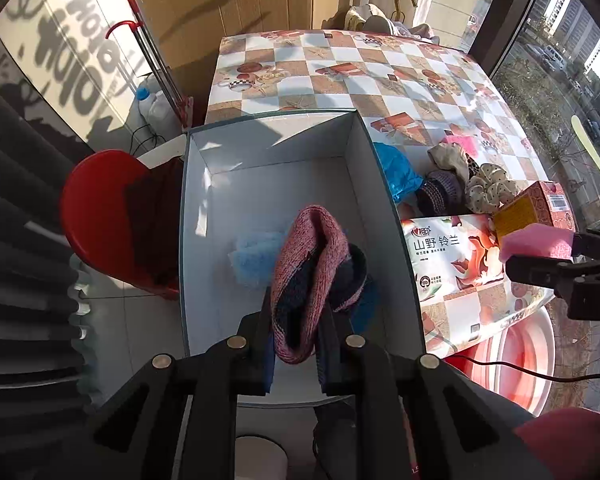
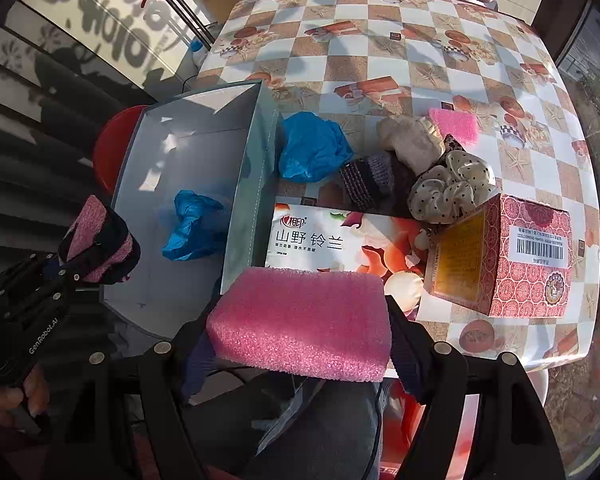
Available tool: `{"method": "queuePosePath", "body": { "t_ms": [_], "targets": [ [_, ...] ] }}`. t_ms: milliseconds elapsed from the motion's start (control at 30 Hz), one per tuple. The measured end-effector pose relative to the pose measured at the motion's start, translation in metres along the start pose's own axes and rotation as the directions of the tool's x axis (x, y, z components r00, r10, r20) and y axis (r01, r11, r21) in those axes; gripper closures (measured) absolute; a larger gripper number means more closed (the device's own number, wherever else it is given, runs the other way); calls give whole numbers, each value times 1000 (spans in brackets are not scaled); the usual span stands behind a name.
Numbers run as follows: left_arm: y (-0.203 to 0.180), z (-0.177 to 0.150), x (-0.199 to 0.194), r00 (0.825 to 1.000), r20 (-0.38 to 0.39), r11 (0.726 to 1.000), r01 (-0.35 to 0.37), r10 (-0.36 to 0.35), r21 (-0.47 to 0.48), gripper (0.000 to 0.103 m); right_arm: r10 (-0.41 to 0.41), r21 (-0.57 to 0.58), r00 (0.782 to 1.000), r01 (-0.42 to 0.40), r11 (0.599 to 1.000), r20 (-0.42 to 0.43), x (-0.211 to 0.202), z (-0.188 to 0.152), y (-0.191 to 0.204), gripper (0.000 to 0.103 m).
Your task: Organize soft objects
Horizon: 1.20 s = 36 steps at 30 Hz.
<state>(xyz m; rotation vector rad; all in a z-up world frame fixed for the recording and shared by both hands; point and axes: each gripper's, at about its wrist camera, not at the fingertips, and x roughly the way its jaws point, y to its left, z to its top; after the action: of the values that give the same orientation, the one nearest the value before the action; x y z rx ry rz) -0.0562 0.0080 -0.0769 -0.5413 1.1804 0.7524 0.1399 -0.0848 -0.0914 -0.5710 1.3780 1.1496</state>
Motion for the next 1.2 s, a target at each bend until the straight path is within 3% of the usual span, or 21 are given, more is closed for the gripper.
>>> {"method": "queuePosePath", "body": {
  "t_ms": [333,633,1200],
  "targets": [
    [22,-5,4,1000,-3,995,-5,5,-101,85,13,-173,1000,-14,985,-9,5,45,61,27],
    [19,1,2,1000,7,993,-18,19,-112,85,34,-272,999,-24,962,32,5,67,110,27],
    [12,4,9,1000,-18,992,-25,23,-121,85,34,-277,999,-39,960,-25,18,60,102,27]
  ]
}}
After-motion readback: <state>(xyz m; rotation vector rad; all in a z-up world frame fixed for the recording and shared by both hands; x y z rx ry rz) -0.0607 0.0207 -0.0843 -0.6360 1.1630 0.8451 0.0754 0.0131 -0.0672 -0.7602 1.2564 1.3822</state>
